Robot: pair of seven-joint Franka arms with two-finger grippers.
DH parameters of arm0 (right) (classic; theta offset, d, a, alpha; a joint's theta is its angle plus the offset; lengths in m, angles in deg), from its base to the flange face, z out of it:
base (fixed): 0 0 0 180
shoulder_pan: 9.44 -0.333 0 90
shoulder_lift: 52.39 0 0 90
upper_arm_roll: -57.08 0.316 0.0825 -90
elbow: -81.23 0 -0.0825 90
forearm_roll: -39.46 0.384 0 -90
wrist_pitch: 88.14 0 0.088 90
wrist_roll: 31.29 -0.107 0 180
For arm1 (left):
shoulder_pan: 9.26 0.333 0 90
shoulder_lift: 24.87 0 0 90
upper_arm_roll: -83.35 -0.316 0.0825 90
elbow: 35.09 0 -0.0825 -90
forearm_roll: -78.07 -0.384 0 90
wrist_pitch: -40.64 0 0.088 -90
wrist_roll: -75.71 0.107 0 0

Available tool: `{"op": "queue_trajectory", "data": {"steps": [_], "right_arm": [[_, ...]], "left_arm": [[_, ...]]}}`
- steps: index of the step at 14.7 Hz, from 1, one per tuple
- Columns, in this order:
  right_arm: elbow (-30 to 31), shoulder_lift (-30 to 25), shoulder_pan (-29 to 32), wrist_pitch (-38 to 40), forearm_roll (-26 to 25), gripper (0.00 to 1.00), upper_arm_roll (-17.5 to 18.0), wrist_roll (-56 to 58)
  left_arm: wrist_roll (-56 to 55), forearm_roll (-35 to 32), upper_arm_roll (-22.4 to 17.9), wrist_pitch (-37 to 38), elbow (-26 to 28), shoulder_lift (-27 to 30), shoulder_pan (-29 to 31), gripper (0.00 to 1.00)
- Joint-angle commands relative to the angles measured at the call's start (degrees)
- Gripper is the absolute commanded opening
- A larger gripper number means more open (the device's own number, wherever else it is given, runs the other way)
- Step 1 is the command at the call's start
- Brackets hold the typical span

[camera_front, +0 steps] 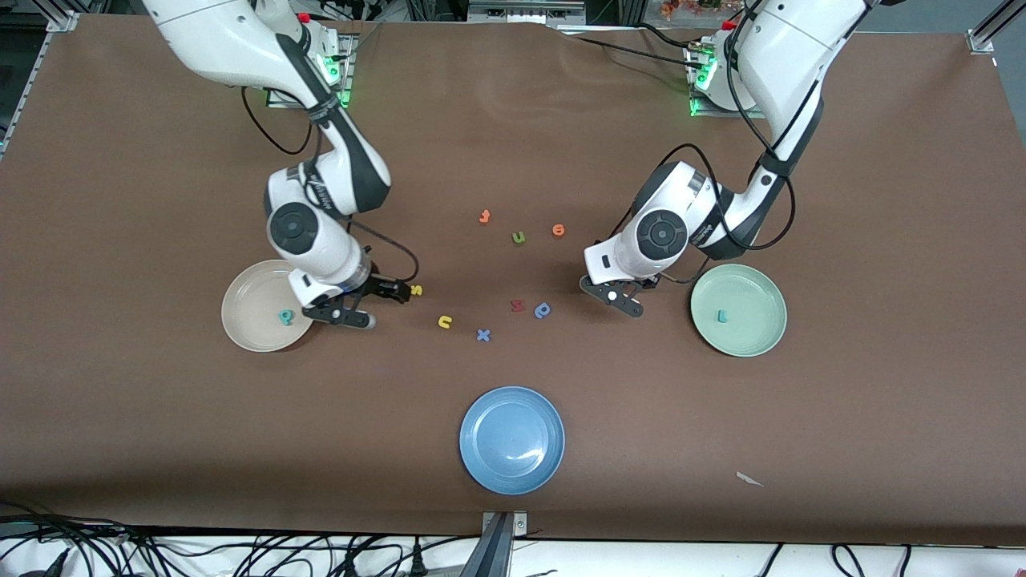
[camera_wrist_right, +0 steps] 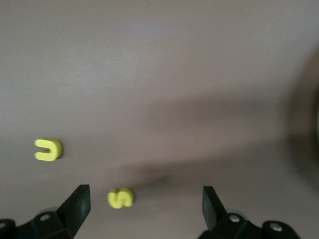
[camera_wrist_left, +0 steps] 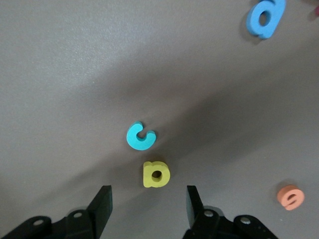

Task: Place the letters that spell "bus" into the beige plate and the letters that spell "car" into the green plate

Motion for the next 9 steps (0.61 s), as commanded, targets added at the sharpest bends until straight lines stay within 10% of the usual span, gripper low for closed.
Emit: {"op": "queue_trajectory", "data": {"steps": [1, 9], "right_arm": [[0.80, 1.35, -2.46, -4.13, 0.08, 0.99, -0.60, -4.26], [1.06, 4.26, -5.02, -5.72, -0.27, 0.93, -0.86, -4.70]], "left_arm": [[-1.22, -3.33, -0.17, -1.53, -0.27, -0.83, -0.39, 0.67], [-3.33, -7.37, -0.26, -4.26, 0.09, -3.29, -1.36, 0.49]]}}
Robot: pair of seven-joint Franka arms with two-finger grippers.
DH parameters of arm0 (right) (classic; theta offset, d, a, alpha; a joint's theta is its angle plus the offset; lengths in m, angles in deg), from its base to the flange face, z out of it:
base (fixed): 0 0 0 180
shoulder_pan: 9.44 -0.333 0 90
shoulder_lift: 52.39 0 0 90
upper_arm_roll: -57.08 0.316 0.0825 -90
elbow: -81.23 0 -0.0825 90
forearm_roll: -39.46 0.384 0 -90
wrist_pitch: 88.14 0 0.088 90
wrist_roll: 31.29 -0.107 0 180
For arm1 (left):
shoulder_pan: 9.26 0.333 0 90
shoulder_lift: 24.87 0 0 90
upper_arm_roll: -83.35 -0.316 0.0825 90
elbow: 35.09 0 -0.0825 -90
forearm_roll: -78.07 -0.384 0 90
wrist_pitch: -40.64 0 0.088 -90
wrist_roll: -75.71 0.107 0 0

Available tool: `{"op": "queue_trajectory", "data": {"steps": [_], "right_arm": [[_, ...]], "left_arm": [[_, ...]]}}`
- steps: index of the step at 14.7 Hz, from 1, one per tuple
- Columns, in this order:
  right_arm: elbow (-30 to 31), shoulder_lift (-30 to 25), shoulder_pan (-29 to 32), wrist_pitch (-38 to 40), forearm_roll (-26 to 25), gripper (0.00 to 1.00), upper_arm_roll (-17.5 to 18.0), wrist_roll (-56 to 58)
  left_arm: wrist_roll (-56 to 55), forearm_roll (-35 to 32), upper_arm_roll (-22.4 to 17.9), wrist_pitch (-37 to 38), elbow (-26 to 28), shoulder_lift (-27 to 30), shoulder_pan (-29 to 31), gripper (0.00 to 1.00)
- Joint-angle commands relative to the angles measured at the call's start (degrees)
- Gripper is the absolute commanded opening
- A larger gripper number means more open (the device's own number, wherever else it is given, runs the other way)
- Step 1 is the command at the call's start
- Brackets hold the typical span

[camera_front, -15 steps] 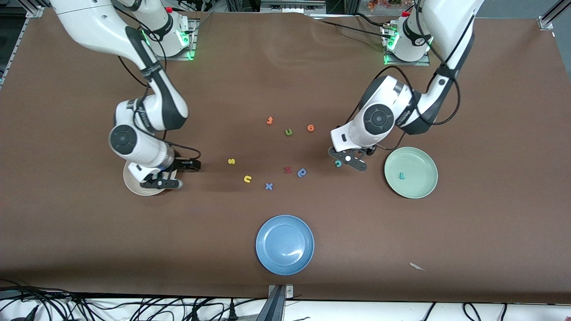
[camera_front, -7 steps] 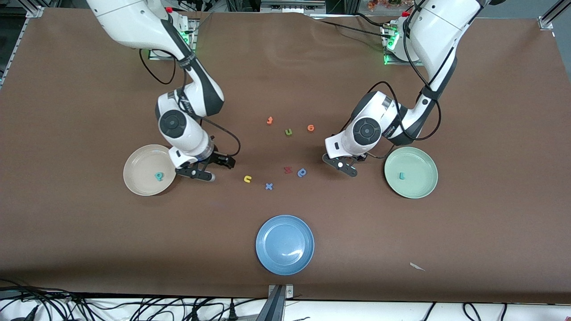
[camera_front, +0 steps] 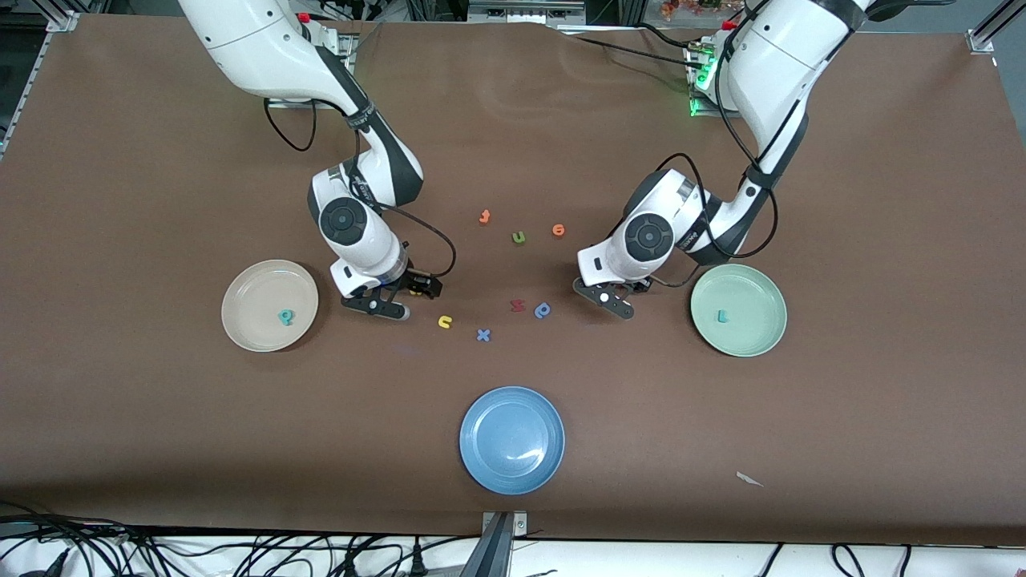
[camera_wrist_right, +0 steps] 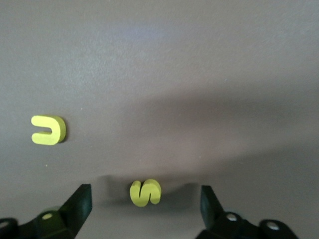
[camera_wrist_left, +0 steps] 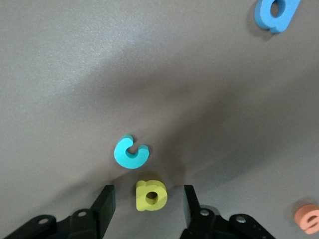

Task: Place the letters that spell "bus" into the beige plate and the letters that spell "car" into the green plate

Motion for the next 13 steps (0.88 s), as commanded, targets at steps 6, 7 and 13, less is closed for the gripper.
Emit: {"op": "queue_trajectory", "data": {"steps": [6, 7, 13], "right_arm": [[0.36, 0.58, -0.88, -0.56, -2.19, 0.61, -0.68, -0.81], [0.36, 0.58, -0.88, -0.56, -2.28, 0.57, -0.68, -0.81], [0.27, 1.02, -1.58, -0.65, -2.28, 0.41, -0.68, -0.99]], "left_arm": [[-1.52, -3.50, -0.35, 1.56, -0.13, 1.59, -0.21, 0.00], [-1.26, -3.50, -0.35, 4.79, -0.74, 2.91, 0.06, 0.00], [2.51, -3.50, -0.44, 14.66, -1.54, 9.33, 8.48, 0.00]]}}
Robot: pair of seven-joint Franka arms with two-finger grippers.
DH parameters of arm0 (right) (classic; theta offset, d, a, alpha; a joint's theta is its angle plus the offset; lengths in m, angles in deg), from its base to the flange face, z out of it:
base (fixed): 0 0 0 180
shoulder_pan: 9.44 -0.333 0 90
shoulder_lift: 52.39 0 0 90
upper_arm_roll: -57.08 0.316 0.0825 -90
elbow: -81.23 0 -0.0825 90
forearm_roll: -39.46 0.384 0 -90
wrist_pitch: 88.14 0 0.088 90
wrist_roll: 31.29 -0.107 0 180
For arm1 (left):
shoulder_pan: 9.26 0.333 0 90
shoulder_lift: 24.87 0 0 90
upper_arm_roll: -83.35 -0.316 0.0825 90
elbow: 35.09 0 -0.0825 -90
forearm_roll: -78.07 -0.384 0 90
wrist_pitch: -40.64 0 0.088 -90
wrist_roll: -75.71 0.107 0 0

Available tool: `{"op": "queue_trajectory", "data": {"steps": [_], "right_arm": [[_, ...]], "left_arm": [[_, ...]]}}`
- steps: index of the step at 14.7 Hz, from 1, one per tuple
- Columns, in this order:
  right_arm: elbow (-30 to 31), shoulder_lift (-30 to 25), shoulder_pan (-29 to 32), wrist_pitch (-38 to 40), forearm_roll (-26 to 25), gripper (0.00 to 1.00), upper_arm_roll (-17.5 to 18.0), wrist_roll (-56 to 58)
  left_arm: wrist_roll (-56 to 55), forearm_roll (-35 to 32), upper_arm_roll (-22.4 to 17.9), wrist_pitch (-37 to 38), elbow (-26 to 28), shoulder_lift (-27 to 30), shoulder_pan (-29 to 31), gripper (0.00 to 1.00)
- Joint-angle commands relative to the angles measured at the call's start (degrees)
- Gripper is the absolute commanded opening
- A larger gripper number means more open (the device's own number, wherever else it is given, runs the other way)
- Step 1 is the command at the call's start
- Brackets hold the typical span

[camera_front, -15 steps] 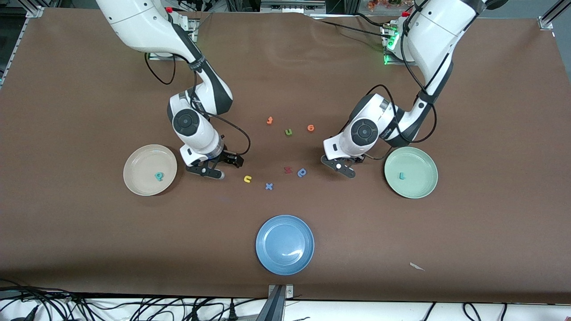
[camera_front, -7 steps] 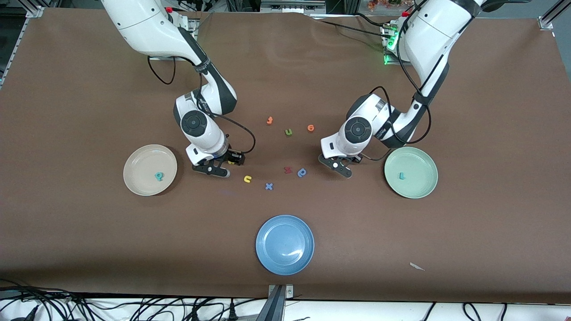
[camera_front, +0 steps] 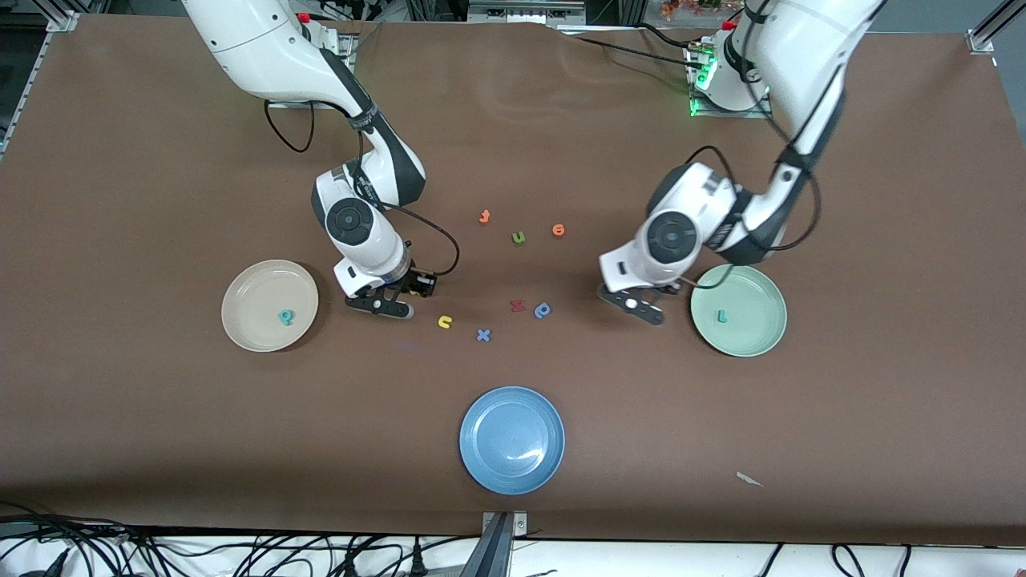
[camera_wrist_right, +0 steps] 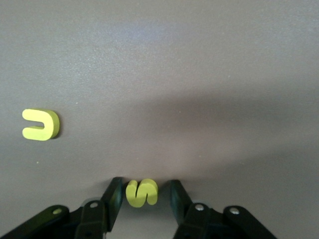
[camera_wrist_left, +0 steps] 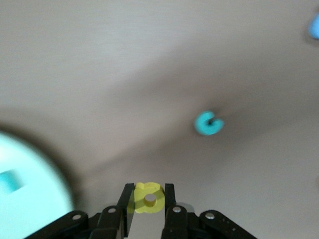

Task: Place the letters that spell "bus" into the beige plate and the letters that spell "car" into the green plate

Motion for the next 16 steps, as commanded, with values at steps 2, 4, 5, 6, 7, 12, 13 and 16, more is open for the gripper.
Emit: {"op": "queue_trajectory", "data": {"steps": [2, 4, 5, 6, 7, 12, 13, 16], "right_arm": [[0.05, 0.68, -1.02, -0.55, -0.84, 0.37, -0.35, -0.90], [-0.31, 0.77, -0.93, -0.55, -1.01, 0.34, -0.35, -0.81], [-0.22, 0.86, -0.93, -0.55, -1.36, 0.31, -0.35, -0.81], [-0.31, 0.86, -0.93, -0.55, -1.62, 0.30, -0.35, -0.90], [-0.22, 0.86, -0.93, -0.55, -1.63, 0.28, -0.35, -0.90], [-2.14, 0.34, -0.76, 2.59, -1.80, 0.20, -0.53, -0.20], [-4.15, 0.07, -0.49, 6.09, -1.89, 0.20, -0.96, 0.85], [-6.28, -2.21, -0.49, 13.76, -2.42, 0.19, -4.64, 8.03]], "left_arm": [[5.67, -1.52, 0.15, 2.32, 1.12, 1.43, 7.73, 0.00], [7.79, -1.61, 0.07, 2.23, 1.38, 0.29, 10.73, 0.00], [8.06, -2.13, 0.07, 2.14, 1.47, -0.33, 11.61, 0.00], [8.06, -3.70, 0.07, 1.88, 1.73, -1.12, 12.31, 0.00], [8.06, -5.46, 0.07, 1.70, 1.73, -2.34, 13.28, 0.00], [7.97, -7.15, 0.59, 1.78, 1.56, -3.59, 15.22, 1.00], [7.89, -7.06, 0.77, 2.14, 1.47, -2.63, 15.13, 1.00], [4.39, -5.31, 4.79, 5.03, 0.42, 0.54, 14.96, 1.00]]}}
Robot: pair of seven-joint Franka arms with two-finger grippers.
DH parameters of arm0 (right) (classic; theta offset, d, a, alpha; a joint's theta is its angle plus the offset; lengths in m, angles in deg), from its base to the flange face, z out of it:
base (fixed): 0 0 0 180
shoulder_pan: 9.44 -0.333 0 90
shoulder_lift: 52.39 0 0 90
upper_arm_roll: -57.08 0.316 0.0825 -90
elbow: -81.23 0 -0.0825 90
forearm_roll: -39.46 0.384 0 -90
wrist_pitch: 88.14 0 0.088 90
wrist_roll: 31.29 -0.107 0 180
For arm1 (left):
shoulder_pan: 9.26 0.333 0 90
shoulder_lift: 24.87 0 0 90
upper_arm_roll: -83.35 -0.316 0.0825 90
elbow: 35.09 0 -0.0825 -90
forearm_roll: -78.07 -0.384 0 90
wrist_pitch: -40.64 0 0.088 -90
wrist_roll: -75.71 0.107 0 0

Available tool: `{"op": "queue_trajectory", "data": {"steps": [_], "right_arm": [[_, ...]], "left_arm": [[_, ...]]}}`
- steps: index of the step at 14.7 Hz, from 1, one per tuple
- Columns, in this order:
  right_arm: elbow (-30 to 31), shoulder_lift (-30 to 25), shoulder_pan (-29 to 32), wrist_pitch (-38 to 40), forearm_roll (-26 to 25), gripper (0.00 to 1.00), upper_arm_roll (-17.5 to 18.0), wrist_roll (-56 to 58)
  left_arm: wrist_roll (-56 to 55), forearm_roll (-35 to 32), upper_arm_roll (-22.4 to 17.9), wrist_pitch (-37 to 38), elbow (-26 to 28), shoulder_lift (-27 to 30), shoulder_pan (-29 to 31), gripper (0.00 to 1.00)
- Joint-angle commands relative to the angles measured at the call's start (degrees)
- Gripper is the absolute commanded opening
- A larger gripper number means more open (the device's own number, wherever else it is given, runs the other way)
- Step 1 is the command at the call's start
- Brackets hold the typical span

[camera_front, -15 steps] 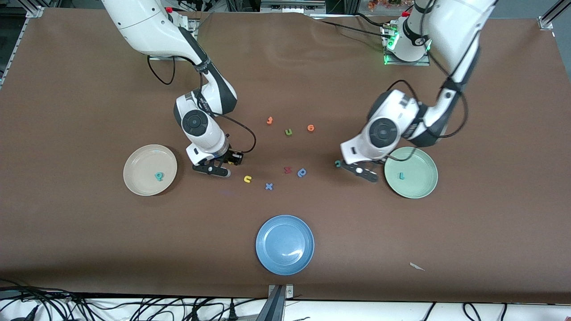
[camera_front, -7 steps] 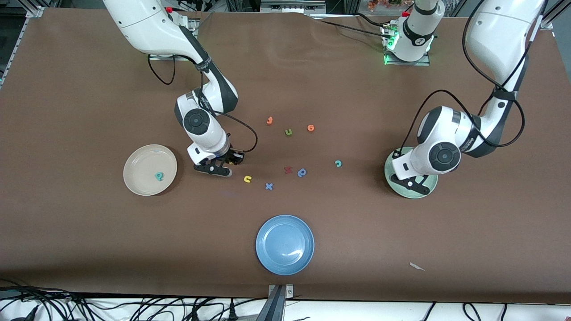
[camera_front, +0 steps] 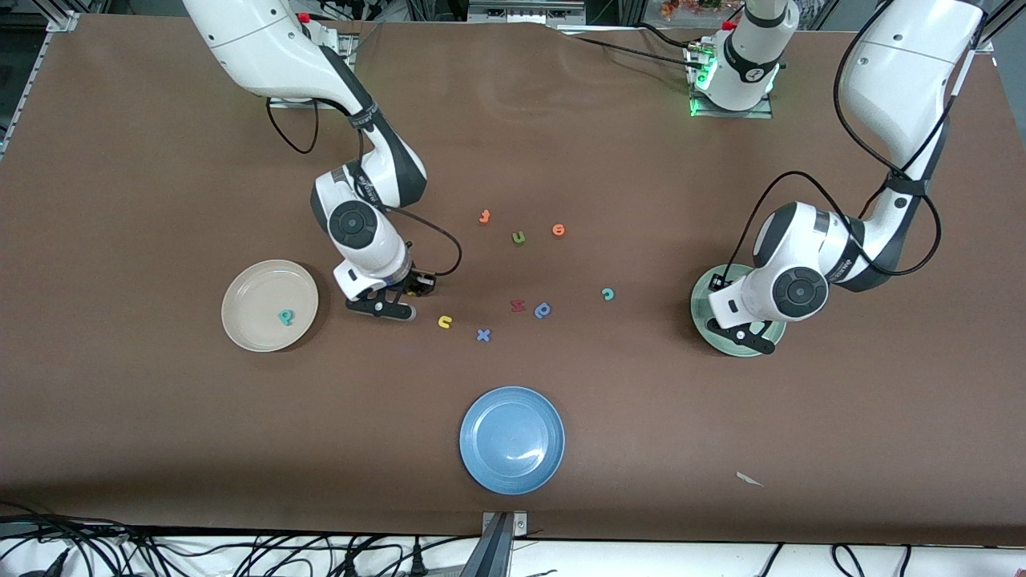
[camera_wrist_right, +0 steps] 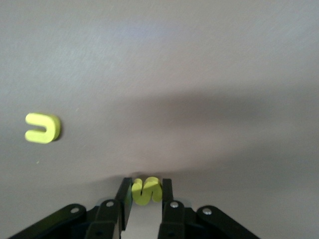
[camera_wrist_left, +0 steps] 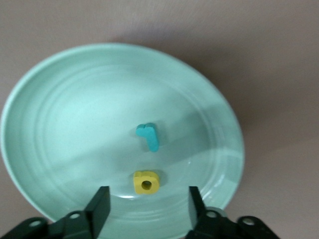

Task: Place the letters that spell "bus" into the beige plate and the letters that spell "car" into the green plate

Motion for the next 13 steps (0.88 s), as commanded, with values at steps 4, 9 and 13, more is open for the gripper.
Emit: {"op": "queue_trajectory", "data": {"steps": [4, 9, 13], "right_arm": [[1.70, -3.45, -0.15, 4.36, -0.79, 0.19, -9.67, 20.82], [5.75, -6.71, -0.06, 4.01, -0.79, 0.19, -16.97, 38.57], [11.10, -7.50, 0.20, -2.74, 0.08, 0.25, -21.20, 49.57]], "left_arm": [[-15.77, 0.37, 7.50, 5.66, -4.95, 3.12, -4.38, 1.00], [-33.08, 3.09, 7.50, 3.74, -9.09, -1.53, -11.42, 1.00], [-38.73, 3.18, 7.50, -2.85, -8.91, -5.57, -13.80, 0.81]]}}
